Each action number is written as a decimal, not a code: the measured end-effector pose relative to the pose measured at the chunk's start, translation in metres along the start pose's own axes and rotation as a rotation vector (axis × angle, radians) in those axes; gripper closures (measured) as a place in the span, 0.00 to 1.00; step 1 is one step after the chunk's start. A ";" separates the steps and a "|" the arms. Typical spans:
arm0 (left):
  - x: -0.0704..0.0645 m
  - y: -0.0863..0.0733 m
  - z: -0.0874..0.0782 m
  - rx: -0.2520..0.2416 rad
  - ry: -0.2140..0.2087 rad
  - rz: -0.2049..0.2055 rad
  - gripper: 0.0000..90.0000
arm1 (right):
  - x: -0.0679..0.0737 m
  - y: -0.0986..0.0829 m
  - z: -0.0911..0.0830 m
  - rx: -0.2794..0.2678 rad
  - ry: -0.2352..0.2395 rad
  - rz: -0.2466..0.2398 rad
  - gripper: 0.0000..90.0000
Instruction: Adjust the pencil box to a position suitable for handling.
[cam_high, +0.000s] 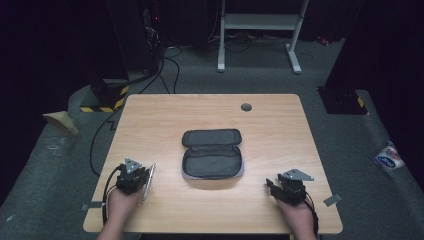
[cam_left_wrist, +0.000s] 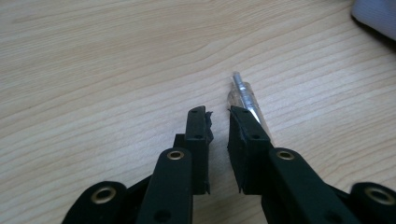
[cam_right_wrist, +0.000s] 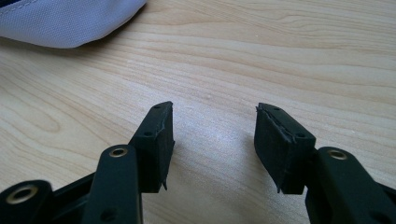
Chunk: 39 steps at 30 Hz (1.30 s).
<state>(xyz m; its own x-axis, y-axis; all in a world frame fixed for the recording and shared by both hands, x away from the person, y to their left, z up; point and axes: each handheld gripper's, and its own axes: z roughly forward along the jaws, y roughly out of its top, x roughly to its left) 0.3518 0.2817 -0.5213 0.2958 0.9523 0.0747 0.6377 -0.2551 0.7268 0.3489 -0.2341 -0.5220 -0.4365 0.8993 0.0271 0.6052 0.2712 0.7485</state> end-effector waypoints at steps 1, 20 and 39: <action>-0.001 0.001 0.001 -0.002 -0.002 0.006 0.85 | 0.000 0.000 0.000 0.001 0.000 0.001 0.52; -0.012 -0.015 -0.028 -0.001 -0.114 -0.045 0.64 | 0.000 0.000 0.001 0.011 0.011 -0.001 0.52; -0.016 -0.018 -0.024 0.015 -0.093 0.000 0.87 | 0.001 0.001 0.002 0.013 0.002 -0.004 0.52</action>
<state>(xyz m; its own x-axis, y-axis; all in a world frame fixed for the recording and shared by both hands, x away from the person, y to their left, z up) 0.3184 0.2749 -0.5196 0.3605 0.9327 0.0107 0.6482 -0.2587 0.7162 0.3502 -0.2323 -0.5224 -0.4401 0.8976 0.0258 0.6120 0.2788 0.7401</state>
